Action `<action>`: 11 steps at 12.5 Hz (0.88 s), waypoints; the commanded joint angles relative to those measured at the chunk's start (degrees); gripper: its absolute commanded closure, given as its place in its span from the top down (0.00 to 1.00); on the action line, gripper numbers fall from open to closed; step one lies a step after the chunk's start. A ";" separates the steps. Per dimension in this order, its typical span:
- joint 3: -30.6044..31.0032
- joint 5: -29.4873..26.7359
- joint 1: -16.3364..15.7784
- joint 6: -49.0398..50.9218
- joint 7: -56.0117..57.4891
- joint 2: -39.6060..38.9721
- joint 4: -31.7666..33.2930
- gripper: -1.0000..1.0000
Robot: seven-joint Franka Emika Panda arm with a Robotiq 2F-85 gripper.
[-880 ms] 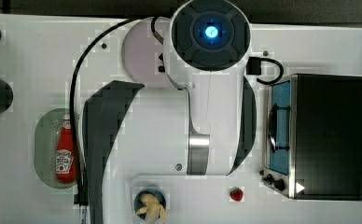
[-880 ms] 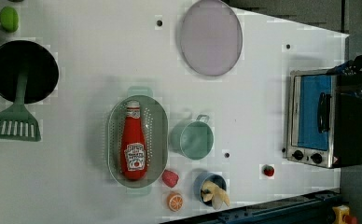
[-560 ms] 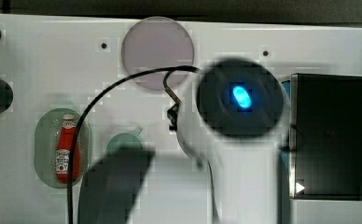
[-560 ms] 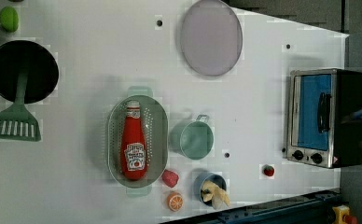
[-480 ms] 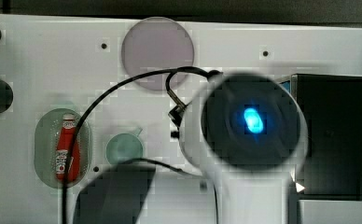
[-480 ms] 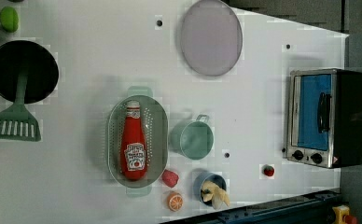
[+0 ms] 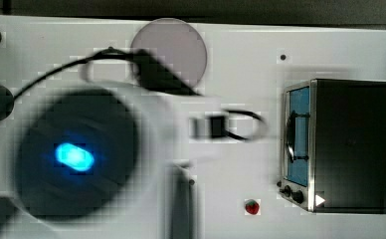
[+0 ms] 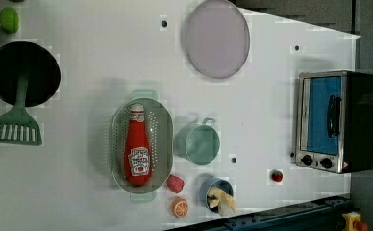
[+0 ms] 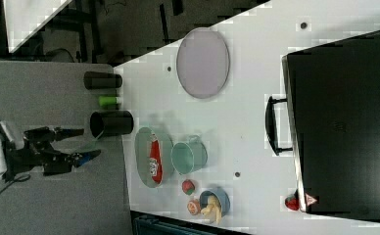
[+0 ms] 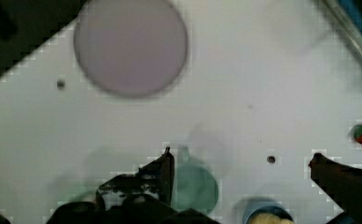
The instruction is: Pick ketchup from strainer and place it on the table
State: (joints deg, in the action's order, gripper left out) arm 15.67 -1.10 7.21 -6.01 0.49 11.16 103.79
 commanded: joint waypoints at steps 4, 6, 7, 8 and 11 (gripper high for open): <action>14.57 -0.76 -3.72 -0.50 -2.12 -7.32 1.73 1.00; 19.34 -0.76 -4.02 -1.38 -2.11 -9.38 2.32 1.00; 21.57 -0.76 -4.26 -2.48 -2.12 -10.40 3.14 1.00; 23.57 -0.75 -4.45 -4.46 -2.12 -11.44 4.36 1.00; 28.01 -0.66 -4.71 -15.23 -2.18 -14.36 9.98 1.00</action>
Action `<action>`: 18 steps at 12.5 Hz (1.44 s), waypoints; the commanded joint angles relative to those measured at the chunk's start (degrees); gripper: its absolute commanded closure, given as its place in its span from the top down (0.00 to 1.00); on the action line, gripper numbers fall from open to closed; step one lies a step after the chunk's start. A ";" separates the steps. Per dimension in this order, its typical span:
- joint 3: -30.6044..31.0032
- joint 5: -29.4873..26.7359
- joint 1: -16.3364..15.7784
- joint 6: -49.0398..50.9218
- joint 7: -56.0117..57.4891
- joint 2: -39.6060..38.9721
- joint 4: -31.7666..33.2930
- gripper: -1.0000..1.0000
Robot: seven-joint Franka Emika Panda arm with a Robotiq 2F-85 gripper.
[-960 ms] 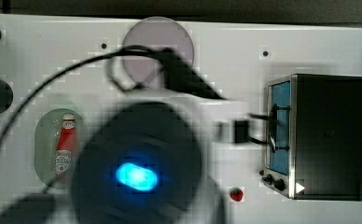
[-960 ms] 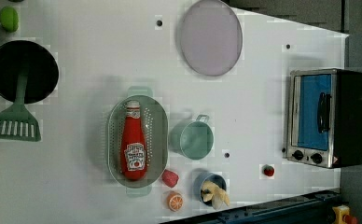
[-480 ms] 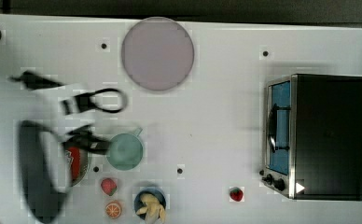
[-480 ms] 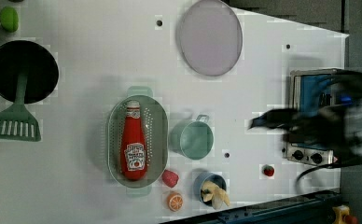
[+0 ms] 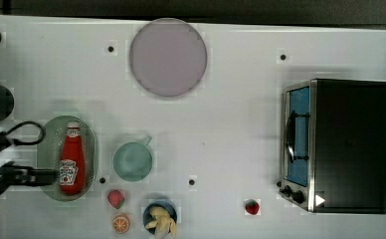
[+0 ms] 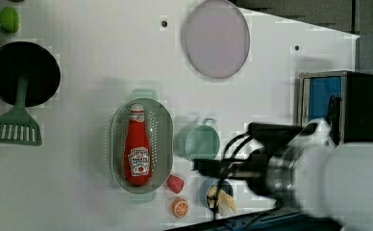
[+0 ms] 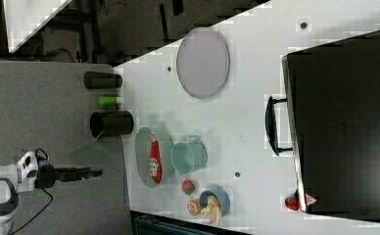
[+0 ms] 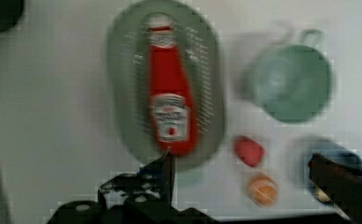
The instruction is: Pick ketchup from strainer and place it on the table
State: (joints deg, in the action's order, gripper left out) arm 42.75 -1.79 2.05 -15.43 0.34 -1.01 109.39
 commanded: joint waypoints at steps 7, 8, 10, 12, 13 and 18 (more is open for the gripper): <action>2.58 7.51 -0.68 -34.78 -4.04 -10.42 19.48 1.00; 2.53 8.05 -0.71 -37.33 -4.75 -12.42 20.46 1.00; 2.48 9.56 -0.83 -41.25 -5.91 -16.92 20.99 1.00; 2.21 11.78 -1.04 -44.02 -7.44 -21.17 20.89 1.00; 1.90 13.17 -1.21 -45.26 -8.81 -23.03 20.78 1.00; -1.84 21.76 -3.57 -48.87 -15.38 -28.90 20.24 1.00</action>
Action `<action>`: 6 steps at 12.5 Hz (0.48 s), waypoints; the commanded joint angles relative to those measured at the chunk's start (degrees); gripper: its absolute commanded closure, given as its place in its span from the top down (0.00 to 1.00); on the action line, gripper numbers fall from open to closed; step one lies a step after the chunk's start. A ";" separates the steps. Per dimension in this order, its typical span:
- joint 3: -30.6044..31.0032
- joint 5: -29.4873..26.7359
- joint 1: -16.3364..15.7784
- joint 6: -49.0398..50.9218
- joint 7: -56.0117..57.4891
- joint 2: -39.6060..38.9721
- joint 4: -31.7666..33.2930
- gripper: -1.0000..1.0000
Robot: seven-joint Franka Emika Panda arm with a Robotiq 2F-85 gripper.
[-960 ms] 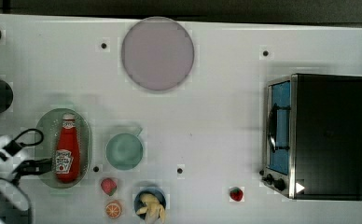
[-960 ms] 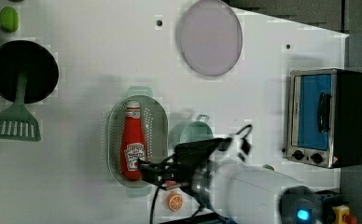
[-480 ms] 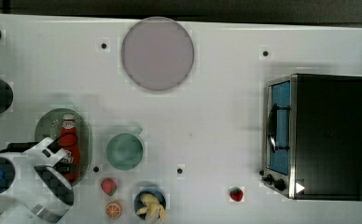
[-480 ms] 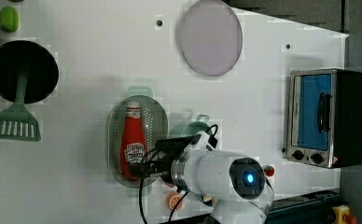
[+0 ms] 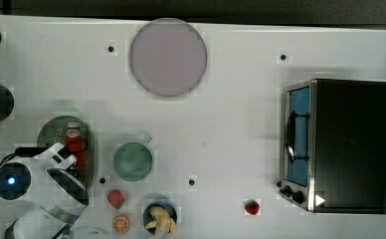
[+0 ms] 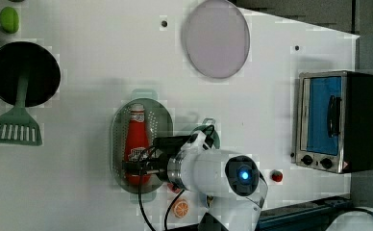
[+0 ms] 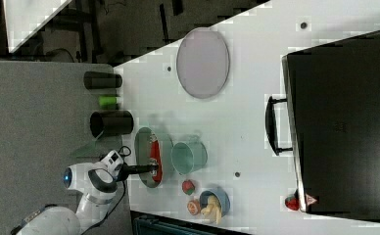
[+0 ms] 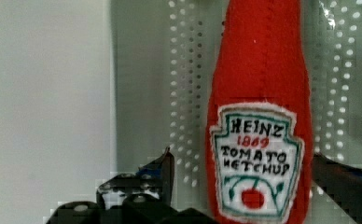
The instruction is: Pick ketchup from strainer and place it on the table
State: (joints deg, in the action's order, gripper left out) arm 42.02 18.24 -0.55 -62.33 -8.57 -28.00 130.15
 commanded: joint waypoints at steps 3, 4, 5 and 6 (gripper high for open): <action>-3.93 2.81 -3.34 -2.32 -7.08 -4.10 -2.19 0.96; -4.64 2.80 -4.28 -2.77 -7.17 -4.80 -2.91 0.84; -5.26 2.80 -5.06 -2.96 -7.43 -5.36 -3.46 0.71; -5.65 2.79 -5.48 -2.95 -7.44 -5.47 -3.77 0.61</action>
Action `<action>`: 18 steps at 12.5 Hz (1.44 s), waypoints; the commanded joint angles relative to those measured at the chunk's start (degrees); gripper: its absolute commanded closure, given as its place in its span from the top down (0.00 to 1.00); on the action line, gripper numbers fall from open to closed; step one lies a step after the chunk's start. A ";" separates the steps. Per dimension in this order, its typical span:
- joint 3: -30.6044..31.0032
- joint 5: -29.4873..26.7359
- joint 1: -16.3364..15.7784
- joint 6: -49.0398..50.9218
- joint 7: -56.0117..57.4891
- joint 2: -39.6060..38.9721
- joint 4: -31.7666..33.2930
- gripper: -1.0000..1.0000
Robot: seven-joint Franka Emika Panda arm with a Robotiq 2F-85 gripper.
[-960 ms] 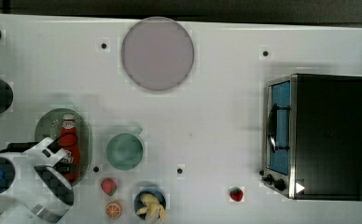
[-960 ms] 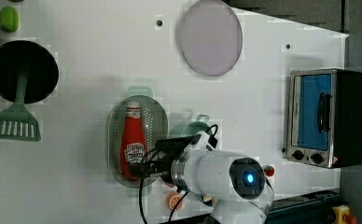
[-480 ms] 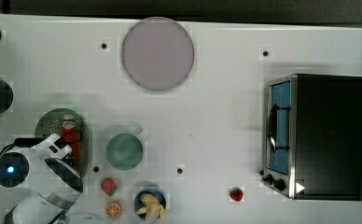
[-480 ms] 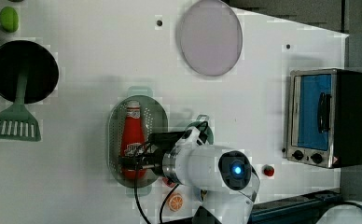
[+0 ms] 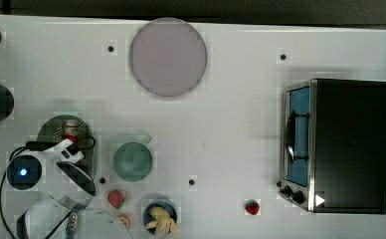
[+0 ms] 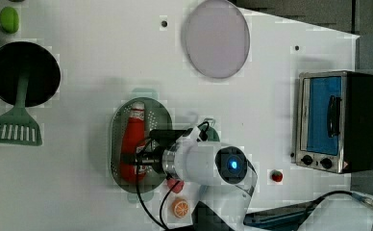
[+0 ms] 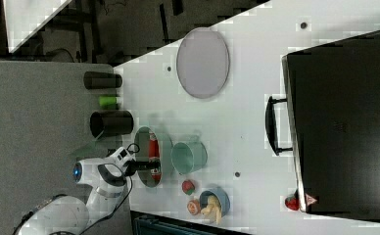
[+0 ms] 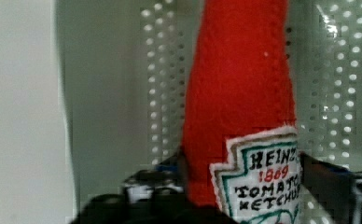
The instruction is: Pick ketchup from strainer and place it on the table
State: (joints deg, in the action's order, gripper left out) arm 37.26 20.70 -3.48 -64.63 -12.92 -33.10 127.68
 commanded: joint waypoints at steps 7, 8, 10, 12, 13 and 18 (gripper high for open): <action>2.89 -3.34 -0.38 4.85 -3.09 10.76 0.36 0.61; 3.86 -6.07 0.34 8.21 -3.09 13.35 0.15 0.61; 5.34 -13.67 1.79 15.06 -2.51 18.36 -1.11 0.61; 5.37 -20.11 2.93 21.51 2.75 22.53 -3.30 0.61; 4.97 -22.00 3.64 24.56 6.30 24.23 -4.57 0.61; 0.15 -24.02 7.88 37.57 18.82 28.93 -12.05 0.61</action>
State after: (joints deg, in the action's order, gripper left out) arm 39.98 -2.60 0.86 -28.73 -0.33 -4.08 117.95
